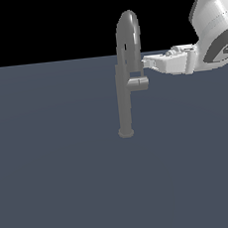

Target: Turn on the faucet by rotating a designated handle.

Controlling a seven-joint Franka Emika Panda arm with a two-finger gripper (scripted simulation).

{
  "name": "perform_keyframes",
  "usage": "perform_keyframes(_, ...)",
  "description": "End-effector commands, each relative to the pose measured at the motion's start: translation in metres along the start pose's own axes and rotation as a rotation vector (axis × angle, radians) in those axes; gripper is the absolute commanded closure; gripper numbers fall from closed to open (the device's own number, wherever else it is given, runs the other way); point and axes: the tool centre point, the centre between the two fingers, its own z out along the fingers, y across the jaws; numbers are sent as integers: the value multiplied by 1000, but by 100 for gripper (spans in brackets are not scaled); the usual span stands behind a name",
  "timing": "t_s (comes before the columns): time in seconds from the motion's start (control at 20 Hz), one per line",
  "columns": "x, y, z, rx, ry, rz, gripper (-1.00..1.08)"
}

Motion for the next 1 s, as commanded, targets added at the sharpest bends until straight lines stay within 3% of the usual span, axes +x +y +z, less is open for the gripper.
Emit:
perform_keyframes(0.0, 1, 0, 1, 5, -5, 4, 108)
perform_keyframes(0.95, -8, 28, 1, 7, -4, 4, 108)
